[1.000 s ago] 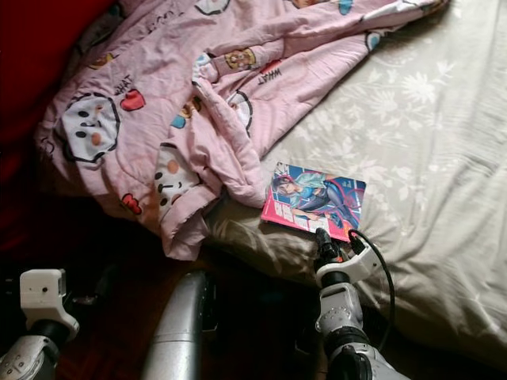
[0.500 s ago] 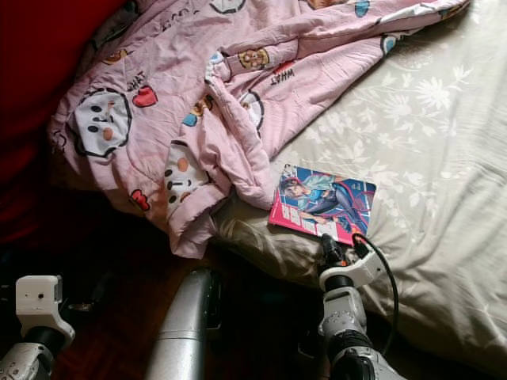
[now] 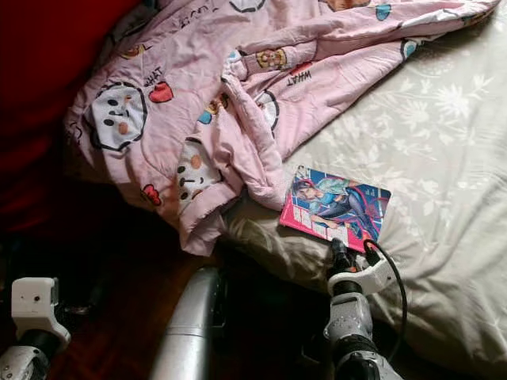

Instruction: Clean up the room

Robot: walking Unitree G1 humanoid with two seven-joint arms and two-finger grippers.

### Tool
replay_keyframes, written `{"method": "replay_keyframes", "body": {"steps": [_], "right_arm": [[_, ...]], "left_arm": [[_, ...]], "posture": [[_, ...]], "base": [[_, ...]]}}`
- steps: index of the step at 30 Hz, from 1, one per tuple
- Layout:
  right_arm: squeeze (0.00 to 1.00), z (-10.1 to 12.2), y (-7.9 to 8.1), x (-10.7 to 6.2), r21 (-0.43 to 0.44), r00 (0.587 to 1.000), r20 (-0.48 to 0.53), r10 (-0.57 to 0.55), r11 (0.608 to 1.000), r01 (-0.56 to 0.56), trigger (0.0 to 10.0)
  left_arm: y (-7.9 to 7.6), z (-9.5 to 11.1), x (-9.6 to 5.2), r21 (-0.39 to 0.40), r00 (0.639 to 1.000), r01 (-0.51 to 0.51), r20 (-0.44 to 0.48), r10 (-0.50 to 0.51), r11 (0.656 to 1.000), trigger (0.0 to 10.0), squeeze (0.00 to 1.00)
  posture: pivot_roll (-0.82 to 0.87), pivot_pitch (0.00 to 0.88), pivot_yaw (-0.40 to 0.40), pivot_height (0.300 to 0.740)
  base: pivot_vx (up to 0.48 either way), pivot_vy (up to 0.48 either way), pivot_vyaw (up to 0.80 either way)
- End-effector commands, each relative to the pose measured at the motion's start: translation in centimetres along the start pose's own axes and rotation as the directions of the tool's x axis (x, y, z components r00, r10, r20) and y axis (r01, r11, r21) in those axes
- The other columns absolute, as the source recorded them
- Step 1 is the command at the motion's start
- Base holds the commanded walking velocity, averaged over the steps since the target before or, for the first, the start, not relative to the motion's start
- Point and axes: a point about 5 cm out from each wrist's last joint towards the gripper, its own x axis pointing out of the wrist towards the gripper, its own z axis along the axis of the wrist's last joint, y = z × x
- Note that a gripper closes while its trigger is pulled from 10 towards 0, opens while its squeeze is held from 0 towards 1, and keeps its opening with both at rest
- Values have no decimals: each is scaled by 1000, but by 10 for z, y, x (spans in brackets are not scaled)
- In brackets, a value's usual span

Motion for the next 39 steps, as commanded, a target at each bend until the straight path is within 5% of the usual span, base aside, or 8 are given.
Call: {"method": "replay_keyframes", "body": {"steps": [1,8,9,10,14,15,39], "right_arm": [[0,-17,-15,-11,31,995,-66,-78,996,80,10000],[0,-15,-14,-10,93,996,-47,-78,992,82,10000],[1000,-13,-12,-9,156,998,-25,-60,986,63,10000],[1000,-11,-11,-8,222,998,1,-57,974,55,10000],[1000,-10,-13,-8,238,997,10,-76,969,71,10000],[0,-12,-16,-9,248,995,7,-99,964,94,10000],[0,-1,9,5,350,998,65,19,936,-40,10000]], "left_arm": [[6,-4,-8,4,999,-12,-32,12,1000,10000,0],[8,-2,-9,13,999,-12,-33,12,1000,10000,0],[8,-2,-11,21,999,-8,-37,9,1000,10000,0],[9,-1,-12,29,999,-3,-41,4,1000,10000,0],[10,-1,-14,32,999,1,-44,1,999,10000,0],[11,-1,-16,38,999,3,-48,-2,999,10000,0],[11,-1,-29,72,995,36,-91,-29,997,10000,0]], "posture": [[334,546,211,608],[353,547,222,608],[360,551,230,608],[365,555,235,608],[370,558,241,608],[377,557,248,608],[419,576,291,608]], "base": [[0,0,0],[0,0,0],[0,0,0],[0,0,0],[0,0,0],[0,0,0],[0,0,0]]}}
